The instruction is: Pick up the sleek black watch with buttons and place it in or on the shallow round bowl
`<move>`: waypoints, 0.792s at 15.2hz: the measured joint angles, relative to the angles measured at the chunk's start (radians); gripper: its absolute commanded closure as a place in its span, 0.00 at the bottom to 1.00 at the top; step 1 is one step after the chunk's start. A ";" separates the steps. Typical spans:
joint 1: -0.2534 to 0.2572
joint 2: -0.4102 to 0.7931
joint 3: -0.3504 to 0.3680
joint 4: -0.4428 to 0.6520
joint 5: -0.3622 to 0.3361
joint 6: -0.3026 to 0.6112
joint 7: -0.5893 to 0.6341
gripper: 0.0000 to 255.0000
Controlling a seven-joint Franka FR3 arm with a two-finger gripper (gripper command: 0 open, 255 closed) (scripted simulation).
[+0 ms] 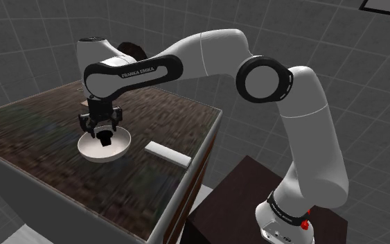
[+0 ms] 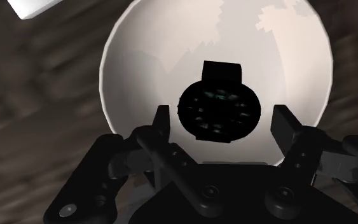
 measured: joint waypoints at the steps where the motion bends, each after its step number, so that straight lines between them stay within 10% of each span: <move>1: 0.000 0.000 0.000 0.000 0.000 0.000 0.000 0.00; 12: 0.000 -0.036 0.008 0.066 0.013 -0.099 -0.009 0.00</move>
